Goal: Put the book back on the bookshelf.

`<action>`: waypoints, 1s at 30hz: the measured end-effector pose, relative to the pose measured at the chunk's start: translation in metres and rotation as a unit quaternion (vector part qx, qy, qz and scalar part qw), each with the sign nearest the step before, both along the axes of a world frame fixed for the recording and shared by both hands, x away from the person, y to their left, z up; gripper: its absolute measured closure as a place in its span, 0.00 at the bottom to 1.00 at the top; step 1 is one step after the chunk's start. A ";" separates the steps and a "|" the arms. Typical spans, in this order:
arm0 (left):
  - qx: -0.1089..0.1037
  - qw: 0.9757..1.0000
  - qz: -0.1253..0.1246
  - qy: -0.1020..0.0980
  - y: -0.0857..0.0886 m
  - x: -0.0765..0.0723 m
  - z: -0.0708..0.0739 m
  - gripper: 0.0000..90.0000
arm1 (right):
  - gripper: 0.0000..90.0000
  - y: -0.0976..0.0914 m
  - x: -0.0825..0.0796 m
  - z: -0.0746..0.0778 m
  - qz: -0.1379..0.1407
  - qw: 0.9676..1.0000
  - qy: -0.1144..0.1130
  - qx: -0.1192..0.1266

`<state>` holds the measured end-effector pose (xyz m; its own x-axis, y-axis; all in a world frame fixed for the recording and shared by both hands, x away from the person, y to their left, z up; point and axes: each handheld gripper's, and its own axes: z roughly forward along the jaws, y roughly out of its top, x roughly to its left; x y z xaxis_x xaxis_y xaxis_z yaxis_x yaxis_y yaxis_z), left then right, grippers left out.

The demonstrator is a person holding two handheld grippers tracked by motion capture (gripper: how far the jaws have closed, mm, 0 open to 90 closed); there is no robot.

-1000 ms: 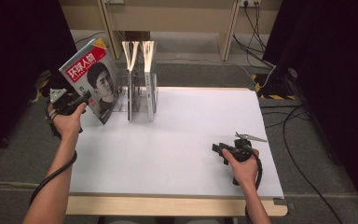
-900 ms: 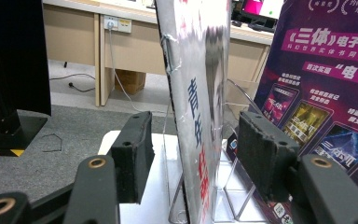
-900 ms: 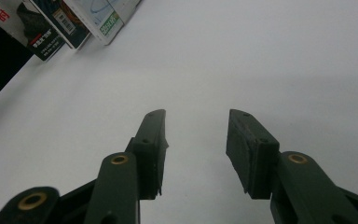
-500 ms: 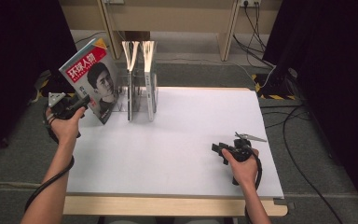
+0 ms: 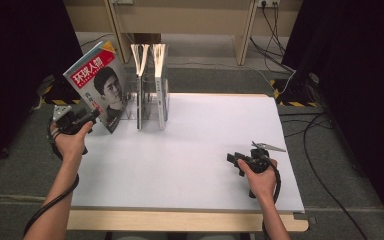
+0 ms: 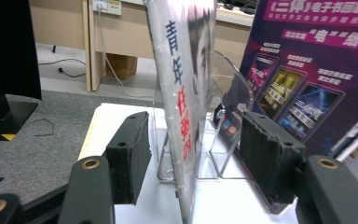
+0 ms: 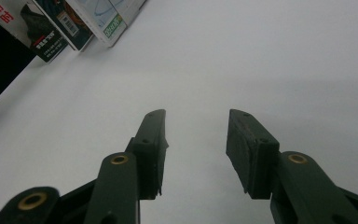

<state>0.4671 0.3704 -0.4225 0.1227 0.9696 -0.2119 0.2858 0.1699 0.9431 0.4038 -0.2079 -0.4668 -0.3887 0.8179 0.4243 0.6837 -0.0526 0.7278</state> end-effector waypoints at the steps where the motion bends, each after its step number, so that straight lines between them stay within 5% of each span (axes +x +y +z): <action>1: 0.001 1.000 0.000 0.001 0.000 -0.001 0.000 0.47 | 0.64 0.000 0.000 0.000 0.000 1.000 0.001 0.000; 10: 0.005 1.000 -0.002 0.021 -0.002 -0.015 -0.002 0.46 | 0.64 -0.001 0.000 0.002 -0.002 1.000 -0.001 0.001; 30: 0.001 1.000 -0.007 0.017 -0.006 -0.043 -0.006 0.47 | 0.64 -0.001 -0.001 0.004 -0.003 1.000 -0.001 0.003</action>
<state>0.4237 0.3640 -0.4290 0.1299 0.9683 -0.2133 0.3195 0.1628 0.9335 0.4028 -0.2088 -0.4630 -0.3848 0.8174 0.4287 0.6812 -0.0619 0.7295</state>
